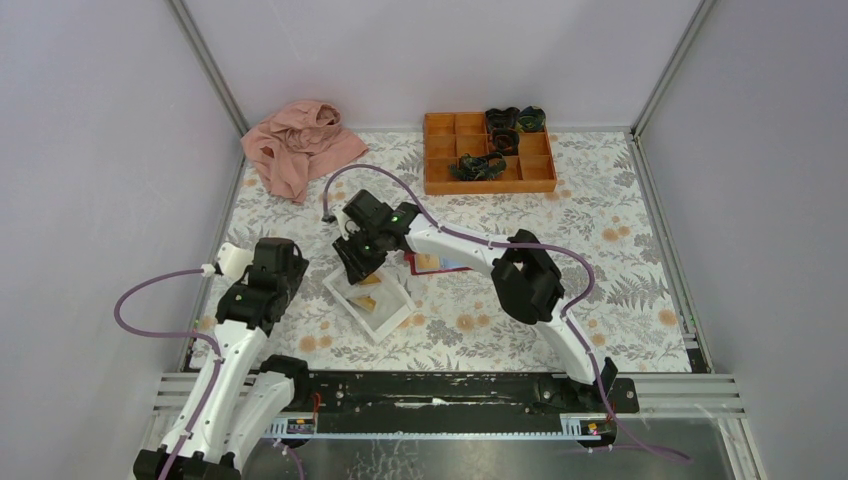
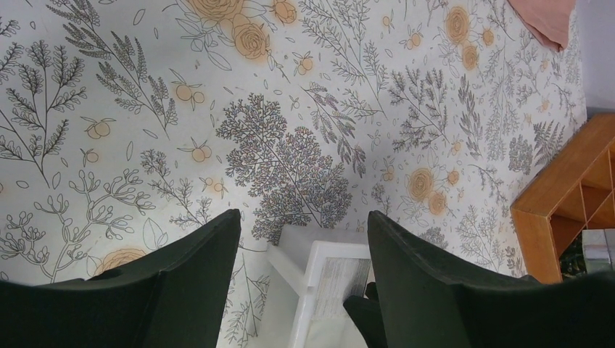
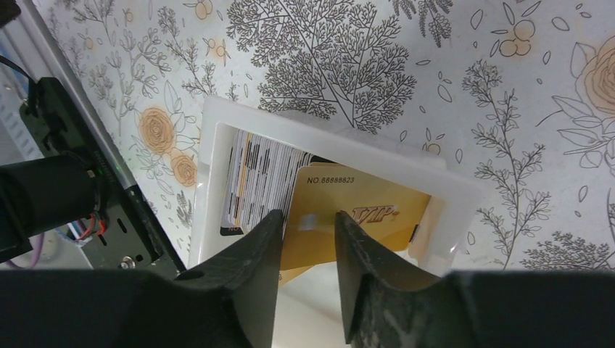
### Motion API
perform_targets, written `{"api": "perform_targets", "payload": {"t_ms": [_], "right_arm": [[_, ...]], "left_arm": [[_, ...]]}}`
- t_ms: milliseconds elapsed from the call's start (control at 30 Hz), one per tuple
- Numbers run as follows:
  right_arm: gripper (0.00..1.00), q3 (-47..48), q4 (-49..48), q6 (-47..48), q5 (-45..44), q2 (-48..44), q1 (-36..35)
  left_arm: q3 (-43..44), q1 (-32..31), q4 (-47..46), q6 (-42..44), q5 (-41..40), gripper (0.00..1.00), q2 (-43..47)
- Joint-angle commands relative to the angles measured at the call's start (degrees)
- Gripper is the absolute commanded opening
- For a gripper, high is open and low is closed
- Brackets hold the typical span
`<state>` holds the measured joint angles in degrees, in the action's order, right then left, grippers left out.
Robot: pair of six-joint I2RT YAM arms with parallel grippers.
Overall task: Put the credit cards into the card holder
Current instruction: Pick up the credit card from the storage box.
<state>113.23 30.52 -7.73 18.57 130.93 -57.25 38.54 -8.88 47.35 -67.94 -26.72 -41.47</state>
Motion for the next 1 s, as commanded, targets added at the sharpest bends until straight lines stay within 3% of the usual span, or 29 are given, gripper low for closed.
{"api": "perform_targets", "payload": {"t_ms": [0,233,967], "right_arm": [[0.33,1.3,-0.2,-1.7,3.8,-0.1,0.4],[0.29,1.5,-0.2,-2.8,4.3,-1.4,0.4],[0.32,5.4,2.3,-4.1,4.9,-1.5,0.2]], "left_arm": [[1.3,0.7,-0.7,1.1,0.1,0.72,0.2],[1.4,0.8,-1.5,1.5,1.2,0.71,-0.2],[0.0,1.1,-4.1,2.2,3.2,0.71,-0.7]]}}
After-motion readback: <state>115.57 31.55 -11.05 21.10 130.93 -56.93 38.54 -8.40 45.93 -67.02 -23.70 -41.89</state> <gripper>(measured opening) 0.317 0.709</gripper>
